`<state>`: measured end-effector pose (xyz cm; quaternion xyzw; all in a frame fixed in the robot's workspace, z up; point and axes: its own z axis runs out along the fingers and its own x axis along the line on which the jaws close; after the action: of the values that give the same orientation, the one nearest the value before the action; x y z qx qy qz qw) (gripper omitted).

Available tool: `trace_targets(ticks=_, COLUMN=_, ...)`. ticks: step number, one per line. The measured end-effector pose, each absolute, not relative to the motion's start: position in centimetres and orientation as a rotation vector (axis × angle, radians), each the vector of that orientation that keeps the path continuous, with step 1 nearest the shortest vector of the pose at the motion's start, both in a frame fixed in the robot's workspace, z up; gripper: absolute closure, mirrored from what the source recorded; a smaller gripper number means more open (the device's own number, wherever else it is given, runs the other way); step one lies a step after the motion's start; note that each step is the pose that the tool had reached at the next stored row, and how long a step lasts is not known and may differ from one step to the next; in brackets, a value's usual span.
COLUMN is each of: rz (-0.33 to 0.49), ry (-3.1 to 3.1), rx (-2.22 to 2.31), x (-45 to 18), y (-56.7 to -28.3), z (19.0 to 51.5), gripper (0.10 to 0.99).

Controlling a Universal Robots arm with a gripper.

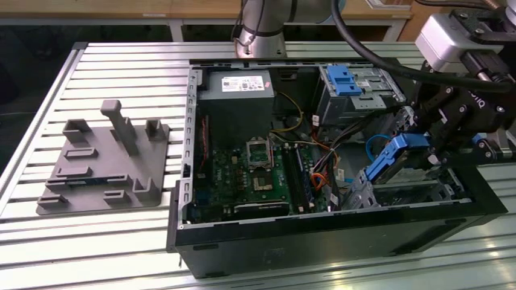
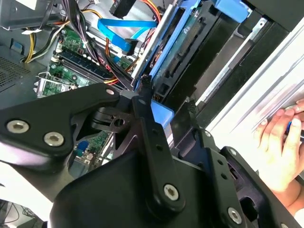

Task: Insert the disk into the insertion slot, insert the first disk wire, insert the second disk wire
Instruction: 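Insert the disk into the insertion slot, then insert the first disk wire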

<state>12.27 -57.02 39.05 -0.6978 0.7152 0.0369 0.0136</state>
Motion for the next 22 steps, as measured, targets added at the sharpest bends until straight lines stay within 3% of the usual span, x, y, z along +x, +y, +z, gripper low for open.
trace_targets(ticks=8, rz=0.115, ry=2.228, rx=-2.174, x=12.26, y=-57.01, z=39.05, gripper=0.643)
trace_targets(ticks=11, rz=0.115, ry=2.228, rx=-2.174, x=12.26, y=-57.00, z=39.05, gripper=0.522)
trace_targets(ticks=22, rz=0.115, ry=2.228, rx=-2.173, x=12.26, y=-56.98, z=39.04, gripper=0.522)
